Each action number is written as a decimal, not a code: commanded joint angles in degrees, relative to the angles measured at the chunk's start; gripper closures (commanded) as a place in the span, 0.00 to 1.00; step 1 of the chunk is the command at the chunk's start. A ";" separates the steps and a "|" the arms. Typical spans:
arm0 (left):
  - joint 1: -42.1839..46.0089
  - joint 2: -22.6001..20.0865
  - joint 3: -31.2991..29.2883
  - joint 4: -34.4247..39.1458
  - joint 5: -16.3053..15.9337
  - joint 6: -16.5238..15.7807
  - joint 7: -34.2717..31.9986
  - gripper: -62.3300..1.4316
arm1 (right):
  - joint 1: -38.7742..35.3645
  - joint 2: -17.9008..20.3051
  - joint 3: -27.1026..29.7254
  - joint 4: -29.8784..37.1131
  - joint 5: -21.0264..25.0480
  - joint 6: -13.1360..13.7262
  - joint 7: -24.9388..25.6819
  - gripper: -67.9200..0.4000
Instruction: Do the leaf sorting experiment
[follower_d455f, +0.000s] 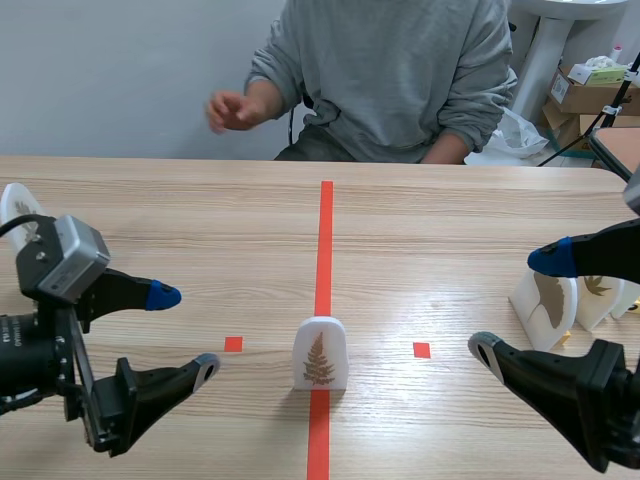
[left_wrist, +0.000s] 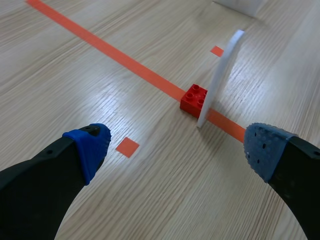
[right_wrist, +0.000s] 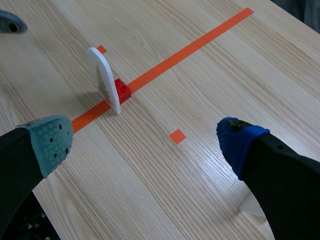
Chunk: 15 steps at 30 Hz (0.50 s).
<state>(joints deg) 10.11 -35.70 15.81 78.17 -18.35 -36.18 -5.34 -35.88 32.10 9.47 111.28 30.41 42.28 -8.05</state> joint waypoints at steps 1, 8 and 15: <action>-1.22 0.31 1.92 0.11 0.98 -0.85 -1.66 0.09 | 0.68 0.72 0.26 0.46 0.02 0.44 0.46 0.13; -6.08 1.68 10.29 -2.67 6.80 -0.79 -4.31 0.09 | 0.79 0.72 0.26 0.46 -0.39 0.44 0.46 0.13; -8.22 6.71 11.21 -6.36 9.53 0.92 -5.51 0.09 | 0.81 0.72 0.26 0.46 -0.37 0.44 0.50 0.13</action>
<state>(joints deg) 2.44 -29.78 27.62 71.59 -8.78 -34.96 -9.96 -35.86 32.10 9.47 111.28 29.43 42.28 -8.03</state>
